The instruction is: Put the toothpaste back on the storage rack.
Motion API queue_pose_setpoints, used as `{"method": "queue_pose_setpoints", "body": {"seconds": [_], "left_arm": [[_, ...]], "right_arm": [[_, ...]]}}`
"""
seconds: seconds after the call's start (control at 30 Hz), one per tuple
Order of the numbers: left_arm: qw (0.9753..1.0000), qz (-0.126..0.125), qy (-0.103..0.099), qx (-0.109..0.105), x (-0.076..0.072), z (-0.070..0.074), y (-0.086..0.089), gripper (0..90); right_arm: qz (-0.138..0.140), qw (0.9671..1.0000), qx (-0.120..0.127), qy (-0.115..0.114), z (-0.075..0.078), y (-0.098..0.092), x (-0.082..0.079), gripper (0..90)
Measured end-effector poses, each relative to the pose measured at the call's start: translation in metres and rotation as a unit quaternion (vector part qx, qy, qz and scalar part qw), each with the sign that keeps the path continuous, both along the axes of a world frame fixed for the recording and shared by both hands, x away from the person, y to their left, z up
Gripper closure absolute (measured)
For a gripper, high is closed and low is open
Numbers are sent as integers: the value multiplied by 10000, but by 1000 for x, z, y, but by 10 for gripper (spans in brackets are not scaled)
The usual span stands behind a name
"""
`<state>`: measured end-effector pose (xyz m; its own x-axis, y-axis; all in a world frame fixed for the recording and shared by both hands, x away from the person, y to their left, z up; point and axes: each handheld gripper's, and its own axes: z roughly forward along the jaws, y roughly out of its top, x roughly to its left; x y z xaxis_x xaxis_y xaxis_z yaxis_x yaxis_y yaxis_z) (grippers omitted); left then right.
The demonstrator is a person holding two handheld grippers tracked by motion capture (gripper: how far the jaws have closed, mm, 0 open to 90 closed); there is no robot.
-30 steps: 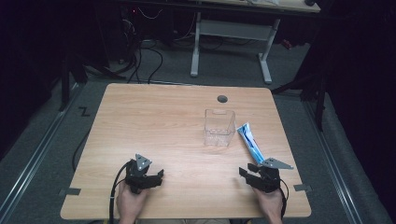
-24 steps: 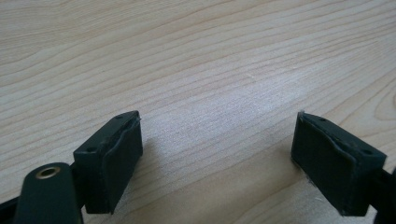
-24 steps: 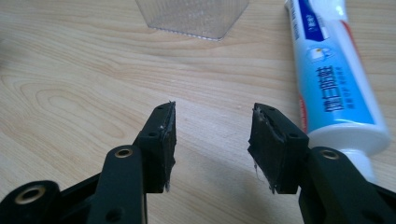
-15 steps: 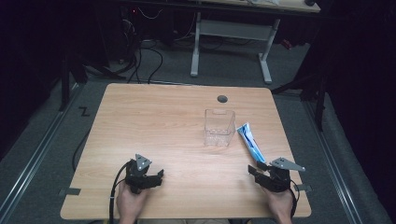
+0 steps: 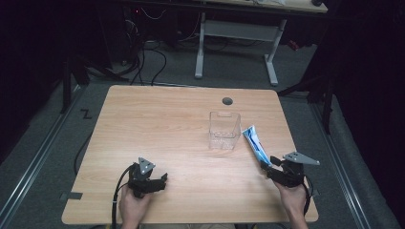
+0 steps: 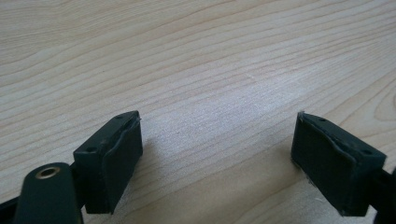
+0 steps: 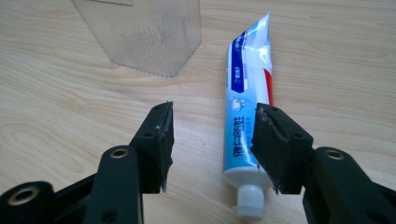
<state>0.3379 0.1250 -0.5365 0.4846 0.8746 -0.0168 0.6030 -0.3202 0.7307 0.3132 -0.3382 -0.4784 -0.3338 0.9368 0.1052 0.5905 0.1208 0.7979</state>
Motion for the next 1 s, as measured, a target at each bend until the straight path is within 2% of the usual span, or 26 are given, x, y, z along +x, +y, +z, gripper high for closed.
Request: {"method": "queue_pose_setpoints", "body": {"seconds": [0.33,0.53,0.83,1.0], "left_arm": [[10000,0,1,1,0,0,0,168],[10000,0,0,0,0,0,0,168],[10000,2,2,0,0,0,0,168],[10000,1,1,2,0,0,0,168]], "right_arm": [[-107,9998,-50,141,3,-4,16,461],[-120,9995,-167,224,7,-2,25,453],[-145,9988,-288,371,7,0,45,469],[-133,9984,-356,408,11,3,53,476]]}}
